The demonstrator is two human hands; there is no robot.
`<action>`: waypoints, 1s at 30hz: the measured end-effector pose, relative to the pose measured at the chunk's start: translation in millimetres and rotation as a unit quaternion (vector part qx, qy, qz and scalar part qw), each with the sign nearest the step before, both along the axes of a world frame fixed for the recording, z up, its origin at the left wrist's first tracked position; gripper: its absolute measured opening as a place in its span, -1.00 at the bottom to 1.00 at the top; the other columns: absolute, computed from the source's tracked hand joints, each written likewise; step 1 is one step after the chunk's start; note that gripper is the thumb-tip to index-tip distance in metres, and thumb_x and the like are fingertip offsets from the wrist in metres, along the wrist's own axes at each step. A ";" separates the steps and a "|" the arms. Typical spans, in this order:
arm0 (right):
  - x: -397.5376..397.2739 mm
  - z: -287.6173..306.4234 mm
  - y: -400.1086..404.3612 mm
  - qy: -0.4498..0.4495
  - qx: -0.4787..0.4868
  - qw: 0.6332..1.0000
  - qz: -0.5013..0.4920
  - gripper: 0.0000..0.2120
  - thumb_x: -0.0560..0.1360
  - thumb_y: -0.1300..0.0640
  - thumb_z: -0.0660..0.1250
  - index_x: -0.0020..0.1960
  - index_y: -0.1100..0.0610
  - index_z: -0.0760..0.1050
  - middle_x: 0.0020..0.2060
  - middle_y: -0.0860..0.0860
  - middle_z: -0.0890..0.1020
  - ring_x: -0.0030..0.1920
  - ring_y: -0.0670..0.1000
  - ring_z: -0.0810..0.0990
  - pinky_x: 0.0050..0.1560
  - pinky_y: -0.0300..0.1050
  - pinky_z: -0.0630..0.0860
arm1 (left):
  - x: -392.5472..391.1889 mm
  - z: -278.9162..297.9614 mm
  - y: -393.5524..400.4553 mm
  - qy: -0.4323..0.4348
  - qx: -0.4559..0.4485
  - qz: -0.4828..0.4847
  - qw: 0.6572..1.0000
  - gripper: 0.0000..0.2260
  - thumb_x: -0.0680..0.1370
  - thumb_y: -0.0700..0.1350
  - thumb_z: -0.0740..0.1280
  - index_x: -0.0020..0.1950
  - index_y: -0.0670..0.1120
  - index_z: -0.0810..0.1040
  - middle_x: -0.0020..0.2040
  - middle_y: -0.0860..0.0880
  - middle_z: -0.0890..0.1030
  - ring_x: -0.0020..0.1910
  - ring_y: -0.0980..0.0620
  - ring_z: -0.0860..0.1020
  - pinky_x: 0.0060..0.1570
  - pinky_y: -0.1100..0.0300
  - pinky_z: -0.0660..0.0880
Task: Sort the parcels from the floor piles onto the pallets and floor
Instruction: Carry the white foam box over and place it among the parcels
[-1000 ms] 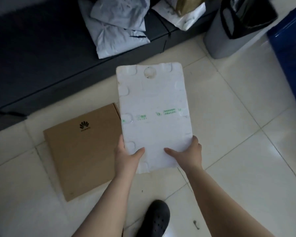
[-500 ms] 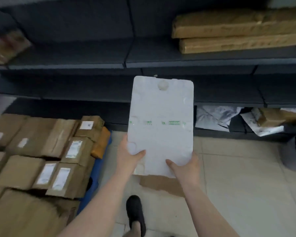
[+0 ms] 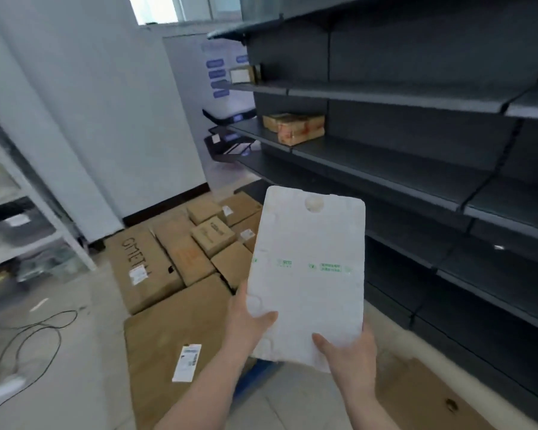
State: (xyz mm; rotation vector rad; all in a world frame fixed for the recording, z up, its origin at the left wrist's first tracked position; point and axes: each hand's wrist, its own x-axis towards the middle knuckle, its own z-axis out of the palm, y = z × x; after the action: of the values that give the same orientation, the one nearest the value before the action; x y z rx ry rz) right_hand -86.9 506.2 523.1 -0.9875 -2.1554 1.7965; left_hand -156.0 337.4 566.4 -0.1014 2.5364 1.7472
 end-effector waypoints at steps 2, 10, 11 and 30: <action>-12.5 6.3 -37.4 0.006 -0.029 0.999 0.024 -0.14 0.18 0.13 0.64 0.34 0.25 0.27 0.16 0.14 0.49 0.19 0.16 0.50 0.15 0.02 0.48 | -3.8 3.8 -42.2 0.001 -0.006 0.024 1.000 -0.37 0.30 -0.18 0.50 0.30 0.13 0.36 0.22 -0.02 0.48 0.20 -0.03 0.48 0.16 -0.05 0.49; -38.2 25.5 -200.1 0.003 -0.073 0.994 0.086 -0.13 0.23 0.19 0.62 0.35 0.26 0.17 0.10 0.09 0.46 0.20 0.15 0.47 0.07 -0.10 0.41 | -14.6 7.9 -214.1 0.006 -0.021 0.086 0.996 -0.39 0.34 -0.21 0.51 0.24 0.19 0.32 0.16 0.03 0.49 0.14 0.04 0.48 -0.07 0.19 0.46; -41.3 27.0 -218.5 0.005 -0.071 0.993 0.092 -0.12 0.23 0.19 0.62 0.36 0.26 0.17 0.15 0.11 0.47 0.21 0.15 0.46 0.09 -0.08 0.42 | -15.8 7.7 -232.1 0.013 -0.017 0.091 0.996 -0.39 0.34 -0.23 0.51 0.23 0.18 0.31 0.15 0.05 0.49 0.13 0.05 0.47 -0.10 0.20 0.44; -156.8 16.5 -478.1 -0.002 -0.009 0.974 0.228 -0.05 0.21 0.12 0.63 0.40 0.28 0.15 0.24 0.16 0.44 0.25 0.17 0.45 0.21 0.07 0.46 | -83.7 -4.9 -493.8 -0.018 -0.051 0.258 0.965 -0.27 0.26 -0.07 0.55 0.39 0.02 0.36 0.22 -0.04 0.52 0.20 -0.09 0.50 0.12 0.05 0.48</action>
State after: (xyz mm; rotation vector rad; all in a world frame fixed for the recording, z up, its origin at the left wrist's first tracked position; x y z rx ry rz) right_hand -243.7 28.1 539.5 -0.5204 -2.5281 1.9973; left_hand -239.7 -156.3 561.5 -0.8603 2.7399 1.7243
